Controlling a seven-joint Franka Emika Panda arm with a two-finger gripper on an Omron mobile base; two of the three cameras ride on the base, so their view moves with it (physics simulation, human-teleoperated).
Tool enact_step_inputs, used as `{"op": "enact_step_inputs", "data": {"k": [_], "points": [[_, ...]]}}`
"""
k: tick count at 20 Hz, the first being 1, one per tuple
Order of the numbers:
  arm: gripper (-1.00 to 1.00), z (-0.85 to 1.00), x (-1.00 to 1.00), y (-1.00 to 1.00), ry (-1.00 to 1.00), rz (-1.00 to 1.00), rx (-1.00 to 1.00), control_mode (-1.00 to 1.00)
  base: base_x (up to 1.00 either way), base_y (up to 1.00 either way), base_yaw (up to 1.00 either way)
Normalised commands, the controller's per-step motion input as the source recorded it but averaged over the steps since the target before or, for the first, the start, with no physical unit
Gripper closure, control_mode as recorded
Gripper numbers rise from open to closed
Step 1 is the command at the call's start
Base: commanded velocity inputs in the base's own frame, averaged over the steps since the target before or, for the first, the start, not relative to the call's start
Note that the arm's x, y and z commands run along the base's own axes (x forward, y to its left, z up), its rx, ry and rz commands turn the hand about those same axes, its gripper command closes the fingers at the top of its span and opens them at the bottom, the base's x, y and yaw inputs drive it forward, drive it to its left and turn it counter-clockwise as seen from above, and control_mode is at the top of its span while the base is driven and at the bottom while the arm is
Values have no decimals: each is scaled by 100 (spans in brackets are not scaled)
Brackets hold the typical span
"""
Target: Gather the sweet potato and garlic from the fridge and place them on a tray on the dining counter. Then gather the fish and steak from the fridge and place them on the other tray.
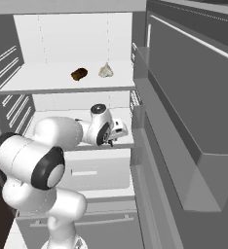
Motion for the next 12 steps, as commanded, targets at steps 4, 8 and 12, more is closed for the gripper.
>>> {"op": "enact_step_inputs", "data": {"k": [4,8,12], "points": [[100,44,-67,19,0,0,0,-100,0,0,0],[100,66,-44,19,0,0,2,-100,0,0,0],[100,86,-53,7,0,0,8,-100,0,0,0]]}}
